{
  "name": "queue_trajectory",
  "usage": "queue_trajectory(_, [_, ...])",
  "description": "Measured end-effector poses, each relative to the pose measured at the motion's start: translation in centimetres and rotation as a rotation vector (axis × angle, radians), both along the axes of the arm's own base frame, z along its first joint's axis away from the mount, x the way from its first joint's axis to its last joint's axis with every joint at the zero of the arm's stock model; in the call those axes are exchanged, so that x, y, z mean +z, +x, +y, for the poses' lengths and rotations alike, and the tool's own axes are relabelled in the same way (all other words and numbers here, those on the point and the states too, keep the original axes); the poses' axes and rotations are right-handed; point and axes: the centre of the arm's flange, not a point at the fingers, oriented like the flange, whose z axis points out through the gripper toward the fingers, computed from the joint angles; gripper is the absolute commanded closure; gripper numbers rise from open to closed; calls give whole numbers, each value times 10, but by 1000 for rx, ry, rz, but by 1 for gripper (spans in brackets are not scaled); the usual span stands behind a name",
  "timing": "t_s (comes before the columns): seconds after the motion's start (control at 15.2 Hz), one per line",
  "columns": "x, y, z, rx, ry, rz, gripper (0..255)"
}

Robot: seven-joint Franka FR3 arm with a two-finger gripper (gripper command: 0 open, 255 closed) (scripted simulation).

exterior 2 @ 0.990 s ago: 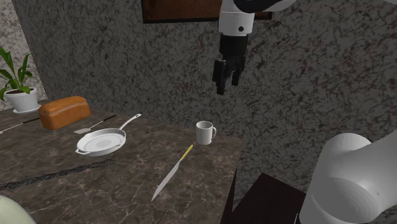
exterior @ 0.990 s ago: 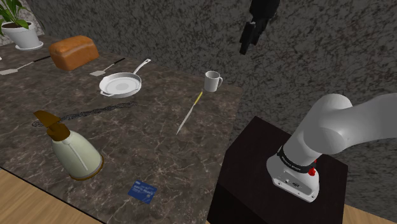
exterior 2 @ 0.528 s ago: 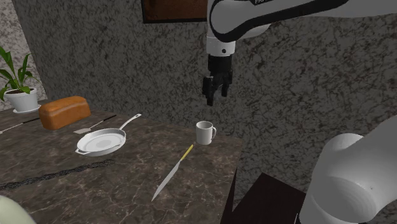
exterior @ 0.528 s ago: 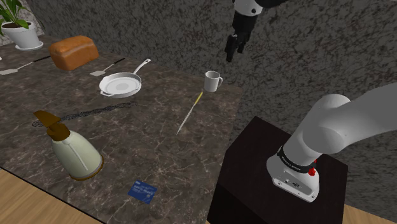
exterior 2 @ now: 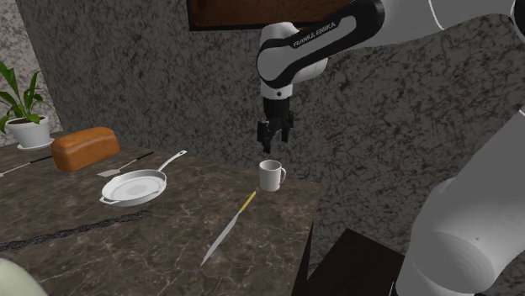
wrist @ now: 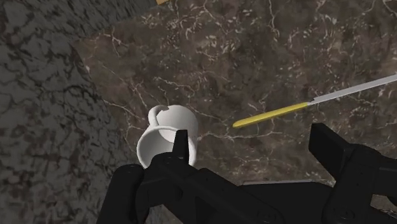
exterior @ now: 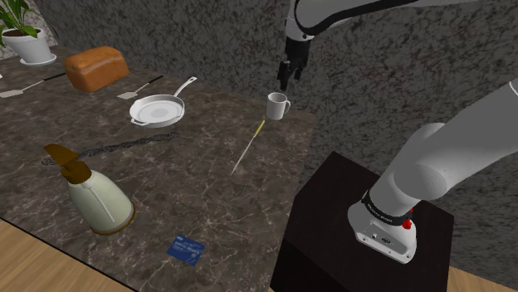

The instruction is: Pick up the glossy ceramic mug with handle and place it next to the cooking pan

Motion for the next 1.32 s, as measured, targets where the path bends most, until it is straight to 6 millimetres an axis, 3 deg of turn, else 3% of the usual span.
queue_trajectory(0.79, [-116, 104, -49, -30, 16, 63, 0])
queue_trajectory(1.32, [-162, 114, -60, -33, 18, 70, 0])
